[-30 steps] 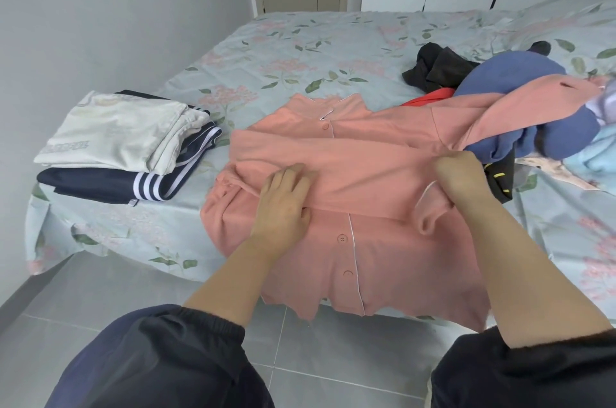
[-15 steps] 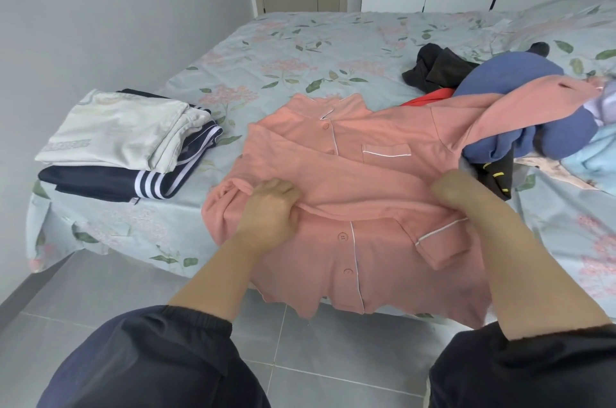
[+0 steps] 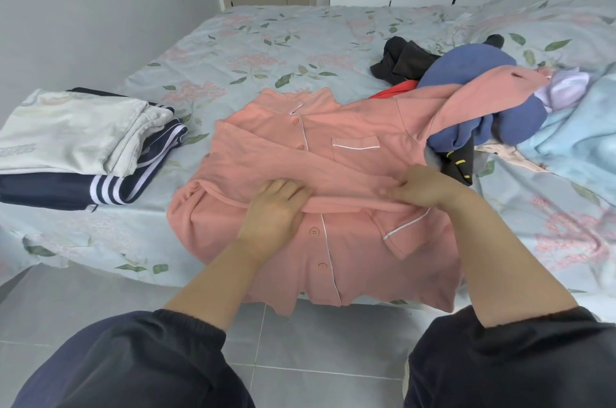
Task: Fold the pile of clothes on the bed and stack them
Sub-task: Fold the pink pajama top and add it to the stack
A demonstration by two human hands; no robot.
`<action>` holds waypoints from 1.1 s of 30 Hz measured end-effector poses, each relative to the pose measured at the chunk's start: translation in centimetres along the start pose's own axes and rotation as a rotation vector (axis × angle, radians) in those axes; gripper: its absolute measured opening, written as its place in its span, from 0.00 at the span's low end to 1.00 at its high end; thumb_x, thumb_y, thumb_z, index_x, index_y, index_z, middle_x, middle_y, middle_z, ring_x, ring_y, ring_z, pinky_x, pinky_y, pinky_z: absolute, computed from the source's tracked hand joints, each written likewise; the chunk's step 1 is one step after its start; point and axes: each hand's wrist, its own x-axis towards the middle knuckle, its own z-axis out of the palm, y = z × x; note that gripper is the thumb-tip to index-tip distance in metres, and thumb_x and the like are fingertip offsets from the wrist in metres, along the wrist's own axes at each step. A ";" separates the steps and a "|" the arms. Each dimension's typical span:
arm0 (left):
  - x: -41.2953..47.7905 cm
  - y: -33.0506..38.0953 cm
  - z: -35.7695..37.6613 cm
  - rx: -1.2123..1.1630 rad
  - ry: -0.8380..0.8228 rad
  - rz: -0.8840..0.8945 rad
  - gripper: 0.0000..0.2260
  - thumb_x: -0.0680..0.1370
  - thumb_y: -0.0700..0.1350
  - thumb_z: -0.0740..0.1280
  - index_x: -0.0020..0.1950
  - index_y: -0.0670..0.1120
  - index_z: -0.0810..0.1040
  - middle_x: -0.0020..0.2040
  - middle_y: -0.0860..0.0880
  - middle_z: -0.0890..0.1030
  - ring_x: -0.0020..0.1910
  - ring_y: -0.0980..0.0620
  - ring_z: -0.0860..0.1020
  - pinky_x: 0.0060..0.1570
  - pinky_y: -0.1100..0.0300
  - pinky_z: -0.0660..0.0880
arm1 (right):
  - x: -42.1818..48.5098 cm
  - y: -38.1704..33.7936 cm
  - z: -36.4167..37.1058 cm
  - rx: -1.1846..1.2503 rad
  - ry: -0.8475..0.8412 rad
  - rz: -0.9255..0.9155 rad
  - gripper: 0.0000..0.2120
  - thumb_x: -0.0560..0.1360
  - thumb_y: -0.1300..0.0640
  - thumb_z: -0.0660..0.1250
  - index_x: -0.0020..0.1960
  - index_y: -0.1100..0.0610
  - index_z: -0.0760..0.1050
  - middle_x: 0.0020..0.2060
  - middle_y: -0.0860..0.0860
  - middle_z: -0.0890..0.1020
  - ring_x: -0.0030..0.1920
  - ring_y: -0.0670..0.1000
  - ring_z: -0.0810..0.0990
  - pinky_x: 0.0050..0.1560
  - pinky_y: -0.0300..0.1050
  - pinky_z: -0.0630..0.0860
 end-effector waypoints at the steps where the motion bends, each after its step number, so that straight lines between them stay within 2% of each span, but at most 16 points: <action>1: 0.2 0.3 0.0 -0.014 0.004 -0.011 0.19 0.60 0.33 0.72 0.51 0.39 0.83 0.46 0.43 0.83 0.43 0.42 0.82 0.46 0.52 0.78 | -0.1 0.4 -0.1 0.089 -0.019 -0.044 0.17 0.75 0.45 0.66 0.45 0.59 0.79 0.42 0.53 0.79 0.48 0.57 0.77 0.44 0.45 0.74; 3: 0.5 0.8 -0.1 -0.060 -0.003 -0.059 0.18 0.62 0.34 0.67 0.51 0.39 0.83 0.46 0.42 0.83 0.42 0.42 0.82 0.46 0.51 0.79 | -0.6 0.9 -0.5 0.467 -0.119 -0.065 0.18 0.75 0.51 0.68 0.58 0.63 0.77 0.52 0.56 0.81 0.54 0.57 0.79 0.59 0.51 0.75; 5: 0.7 0.9 -0.4 -0.117 -0.006 -0.099 0.19 0.65 0.35 0.63 0.54 0.38 0.82 0.48 0.41 0.83 0.44 0.41 0.82 0.47 0.50 0.79 | -0.9 1.4 -0.8 0.717 -0.268 -0.055 0.17 0.76 0.56 0.67 0.61 0.65 0.76 0.50 0.56 0.82 0.50 0.55 0.81 0.57 0.50 0.77; 7: 0.9 0.9 -0.6 -0.154 -0.001 -0.101 0.21 0.66 0.35 0.60 0.56 0.37 0.81 0.50 0.41 0.82 0.47 0.40 0.81 0.49 0.49 0.79 | -1.2 1.8 -1.2 0.557 -0.273 -0.032 0.12 0.75 0.53 0.68 0.52 0.62 0.80 0.41 0.52 0.82 0.41 0.50 0.79 0.43 0.42 0.77; 9: 1.2 0.9 -0.7 -0.165 -0.033 -0.053 0.24 0.62 0.32 0.60 0.57 0.36 0.81 0.51 0.40 0.82 0.49 0.40 0.81 0.51 0.48 0.78 | -1.5 2.1 -2.0 0.018 -0.207 0.010 0.16 0.74 0.45 0.68 0.37 0.57 0.76 0.33 0.48 0.76 0.34 0.47 0.73 0.33 0.40 0.68; 10: 1.3 0.8 -0.6 -0.162 -0.069 -0.018 0.26 0.60 0.31 0.61 0.57 0.36 0.81 0.53 0.40 0.82 0.52 0.39 0.80 0.53 0.47 0.78 | -1.4 2.4 -2.3 -0.189 -0.193 0.032 0.19 0.73 0.42 0.67 0.34 0.56 0.73 0.31 0.49 0.73 0.32 0.48 0.71 0.31 0.41 0.64; 12: 1.4 0.9 -0.2 -0.173 -0.156 0.029 0.27 0.61 0.30 0.66 0.60 0.38 0.80 0.59 0.40 0.80 0.60 0.39 0.77 0.60 0.45 0.73 | -1.3 2.8 -2.3 -0.283 -0.185 0.054 0.23 0.73 0.39 0.66 0.32 0.57 0.68 0.31 0.51 0.72 0.31 0.49 0.69 0.31 0.42 0.62; 14: 1.3 1.1 0.4 -0.223 -0.254 0.043 0.27 0.65 0.32 0.68 0.64 0.41 0.78 0.67 0.42 0.75 0.69 0.42 0.70 0.69 0.48 0.66 | -1.4 2.5 -1.5 -0.166 -0.022 0.008 0.21 0.75 0.41 0.65 0.36 0.58 0.70 0.39 0.54 0.77 0.37 0.53 0.75 0.36 0.45 0.69; 17: 1.0 1.5 1.1 -0.259 -0.347 0.045 0.26 0.74 0.43 0.64 0.72 0.48 0.70 0.75 0.50 0.62 0.76 0.52 0.57 0.75 0.56 0.50 | -1.0 0.9 1.0 -0.067 0.449 -0.265 0.11 0.78 0.51 0.62 0.50 0.60 0.72 0.51 0.58 0.78 0.52 0.60 0.76 0.46 0.49 0.70; 19: 0.8 1.5 1.0 -0.313 -0.352 0.016 0.25 0.74 0.46 0.58 0.72 0.46 0.69 0.75 0.51 0.62 0.76 0.54 0.57 0.74 0.59 0.48 | -0.7 -0.6 3.0 -0.082 0.438 -0.441 0.14 0.79 0.56 0.60 0.61 0.62 0.72 0.57 0.60 0.77 0.59 0.60 0.73 0.56 0.50 0.68; 20: 0.6 1.3 0.7 -0.373 -0.329 -0.030 0.26 0.72 0.43 0.57 0.70 0.43 0.72 0.73 0.48 0.66 0.75 0.52 0.60 0.74 0.59 0.51 | -0.5 -1.1 4.0 -0.152 0.347 -0.454 0.18 0.79 0.57 0.58 0.67 0.61 0.69 0.63 0.59 0.74 0.63 0.59 0.71 0.62 0.50 0.65; 22: 0.2 0.3 -0.2 -0.421 -0.234 -0.128 0.26 0.67 0.37 0.56 0.65 0.39 0.77 0.68 0.43 0.74 0.70 0.45 0.68 0.72 0.57 0.58 | 0.1 -1.9 5.4 -0.360 0.194 -0.330 0.25 0.79 0.58 0.55 0.75 0.57 0.58 0.73 0.56 0.63 0.73 0.55 0.59 0.71 0.53 0.54; 25: -0.8 -2.1 -1.3 -0.303 -0.055 -0.246 0.27 0.61 0.35 0.55 0.57 0.37 0.81 0.60 0.40 0.79 0.63 0.39 0.74 0.67 0.49 0.67 | 0.9 -3.9 6.0 -0.387 0.250 -0.218 0.30 0.76 0.62 0.54 0.77 0.57 0.51 0.77 0.53 0.53 0.76 0.55 0.50 0.73 0.57 0.47; 28: -1.8 -5.3 -2.1 -0.073 0.100 -0.503 0.27 0.63 0.34 0.57 0.62 0.38 0.78 0.64 0.39 0.76 0.66 0.38 0.70 0.64 0.46 0.68 | 1.2 -6.8 6.8 -0.231 0.340 -0.376 0.31 0.75 0.63 0.55 0.77 0.58 0.50 0.77 0.53 0.52 0.77 0.54 0.48 0.74 0.56 0.46; 31: -3.0 -8.6 -2.6 -0.073 -0.040 -0.967 0.31 0.70 0.41 0.65 0.74 0.45 0.63 0.71 0.44 0.67 0.70 0.41 0.62 0.65 0.45 0.64 | 1.1 -9.1 9.2 -0.200 0.273 -0.569 0.26 0.81 0.54 0.53 0.77 0.56 0.53 0.77 0.52 0.54 0.77 0.51 0.49 0.75 0.51 0.46; 33: -3.8 -10.3 -2.5 -0.135 -0.089 -1.100 0.30 0.72 0.46 0.66 0.73 0.45 0.63 0.66 0.43 0.71 0.66 0.41 0.65 0.60 0.47 0.67 | 1.3 -9.8 10.8 -0.255 0.196 -0.588 0.26 0.82 0.48 0.50 0.77 0.54 0.52 0.77 0.49 0.53 0.77 0.48 0.48 0.75 0.50 0.44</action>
